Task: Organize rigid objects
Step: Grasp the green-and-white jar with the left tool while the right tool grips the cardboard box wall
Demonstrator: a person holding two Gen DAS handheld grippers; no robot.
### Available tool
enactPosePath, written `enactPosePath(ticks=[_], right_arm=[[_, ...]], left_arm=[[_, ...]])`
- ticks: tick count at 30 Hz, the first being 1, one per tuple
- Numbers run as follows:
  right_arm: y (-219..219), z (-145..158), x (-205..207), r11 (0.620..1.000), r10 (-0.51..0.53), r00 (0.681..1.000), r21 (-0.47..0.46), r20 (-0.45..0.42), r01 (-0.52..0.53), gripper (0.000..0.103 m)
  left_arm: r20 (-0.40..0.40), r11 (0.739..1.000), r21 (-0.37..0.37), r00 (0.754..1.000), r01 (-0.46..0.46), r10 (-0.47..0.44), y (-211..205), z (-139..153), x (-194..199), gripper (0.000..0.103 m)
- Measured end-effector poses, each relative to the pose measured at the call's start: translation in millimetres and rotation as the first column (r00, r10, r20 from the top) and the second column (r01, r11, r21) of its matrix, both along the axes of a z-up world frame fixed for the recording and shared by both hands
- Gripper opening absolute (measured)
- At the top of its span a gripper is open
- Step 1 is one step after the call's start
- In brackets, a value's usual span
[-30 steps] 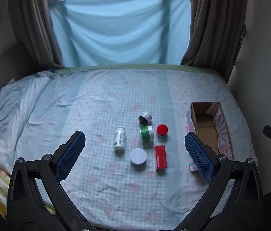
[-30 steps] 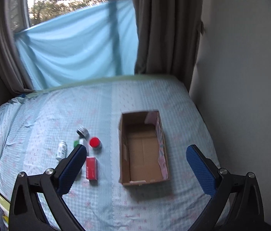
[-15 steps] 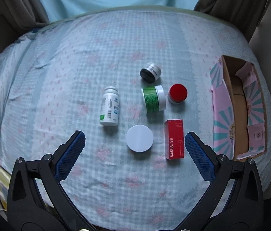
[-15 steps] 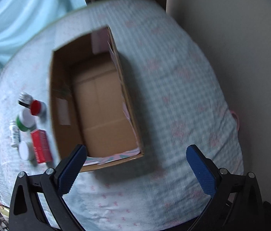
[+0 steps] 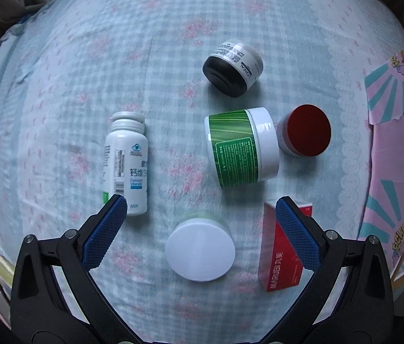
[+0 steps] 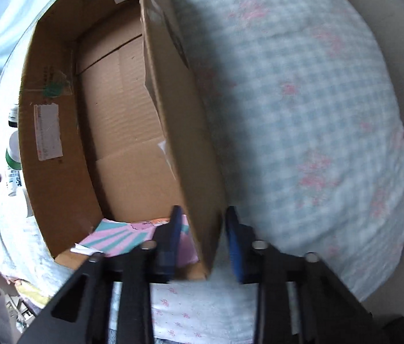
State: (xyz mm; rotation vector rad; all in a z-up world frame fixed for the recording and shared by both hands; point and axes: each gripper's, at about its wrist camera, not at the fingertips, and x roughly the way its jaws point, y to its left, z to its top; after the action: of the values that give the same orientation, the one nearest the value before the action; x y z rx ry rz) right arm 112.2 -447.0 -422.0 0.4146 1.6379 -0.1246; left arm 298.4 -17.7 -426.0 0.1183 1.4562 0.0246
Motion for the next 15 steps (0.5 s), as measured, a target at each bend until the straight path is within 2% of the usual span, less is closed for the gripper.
enactPosePath(ticks=[1, 2, 9, 12, 13, 15], right_arm=[[0.1, -2.6, 1.2, 1.0, 0.015, 1.0, -0.017, -0.009, -0.016, 0.016], [-0.9, -5.5, 1.7, 0.999, 0.027, 1.0, -0.027, -0.016, -0.027, 0.015], [-11.1, -14.6, -3.9, 0.999, 0.042, 0.999, -0.022, -0.029, -0.042, 0.015], [-11.1, -15.2, -5.7, 0.999, 0.039, 0.999, -0.023, -0.034, -0.04, 0.015], [-11.5, -15.8, -7.4, 0.999, 0.039, 0.999, -0.022, -0.034, -0.039, 0.015], [-6.7, -16.3, -3.1, 0.999, 0.038, 0.999, -0.023, -0.036, -0.039, 0.015]], left_arm=[[-0.008, 1.0, 0.002, 1.0, 0.001, -0.001, -2.0, -5.9, 5.3, 0.102], [-0.015, 1.0, 0.002, 1.0, 0.002, -0.002, -3.6, -10.5, 9.9, 0.102], [-0.055, 1.0, 0.009, 0.998, 0.023, -0.023, -19.8, -38.8, 35.4, 0.103], [-0.085, 1.0, 0.009, 0.996, 0.005, -0.004, -20.6, -50.7, 45.3, 0.101], [-0.094, 1.0, 0.01, 0.996, -0.001, 0.002, -20.5, -54.0, 47.8, 0.098], [-0.131, 0.999, -0.039, 0.991, -0.011, 0.006, -20.9, -61.0, 52.3, 0.067]])
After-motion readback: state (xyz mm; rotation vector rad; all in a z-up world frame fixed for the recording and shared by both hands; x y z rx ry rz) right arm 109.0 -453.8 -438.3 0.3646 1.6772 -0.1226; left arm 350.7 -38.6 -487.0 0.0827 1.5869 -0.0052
